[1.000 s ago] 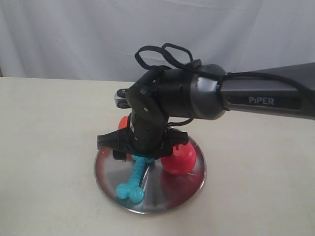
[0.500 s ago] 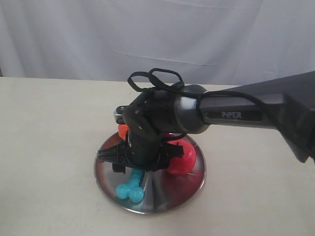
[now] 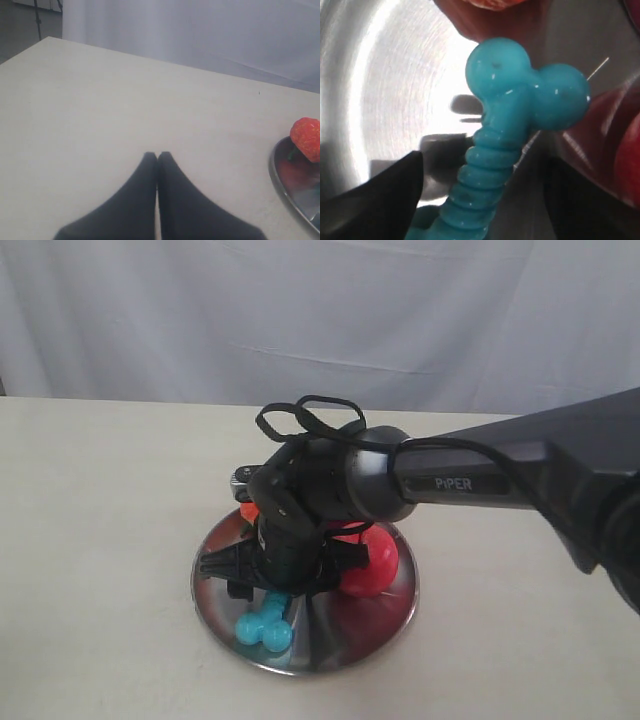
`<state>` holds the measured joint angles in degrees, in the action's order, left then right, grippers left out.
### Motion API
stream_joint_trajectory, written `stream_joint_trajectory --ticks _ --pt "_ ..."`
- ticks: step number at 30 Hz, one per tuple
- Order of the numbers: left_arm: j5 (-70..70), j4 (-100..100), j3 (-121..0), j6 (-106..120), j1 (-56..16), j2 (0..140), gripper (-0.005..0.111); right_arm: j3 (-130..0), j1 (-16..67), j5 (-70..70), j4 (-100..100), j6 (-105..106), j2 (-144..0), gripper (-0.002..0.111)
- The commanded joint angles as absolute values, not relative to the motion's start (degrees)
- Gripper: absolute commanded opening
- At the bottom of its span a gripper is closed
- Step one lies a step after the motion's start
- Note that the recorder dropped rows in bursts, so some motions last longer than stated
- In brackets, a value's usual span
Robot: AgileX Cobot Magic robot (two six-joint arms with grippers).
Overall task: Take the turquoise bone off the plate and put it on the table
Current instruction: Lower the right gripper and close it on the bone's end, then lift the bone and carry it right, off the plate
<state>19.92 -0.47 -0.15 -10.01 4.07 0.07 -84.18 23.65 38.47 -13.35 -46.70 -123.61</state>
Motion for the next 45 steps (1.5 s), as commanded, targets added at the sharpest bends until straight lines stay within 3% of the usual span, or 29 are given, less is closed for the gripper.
stream_joint_trajectory --ticks 1,5,12,20,35,45 --pt "19.62 -0.44 0.0 -10.12 3.77 0.0 0.0 -84.53 23.62 37.95 -13.41 -47.08 -123.58 0.065" --pt "19.62 -0.44 0.0 -10.12 3.77 0.0 0.0 -84.53 23.62 37.95 -13.41 -47.08 -123.58 0.064" --pt "19.62 -0.3 0.0 -10.12 3.77 0.0 0.0 -84.53 23.62 38.41 -13.41 -47.7 -123.58 0.024" --pt "19.62 -0.3 0.0 -10.12 3.77 0.0 0.0 -84.53 23.62 39.48 -13.17 -47.96 -123.58 -0.001" --pt "19.62 -0.34 0.0 -10.12 3.77 0.0 0.0 -84.53 23.62 43.18 -13.17 -45.48 -115.45 -0.001" --pt "19.62 -0.34 0.0 -10.12 3.77 0.0 0.0 -84.53 23.62 53.91 -16.67 -41.72 -103.84 -0.001"
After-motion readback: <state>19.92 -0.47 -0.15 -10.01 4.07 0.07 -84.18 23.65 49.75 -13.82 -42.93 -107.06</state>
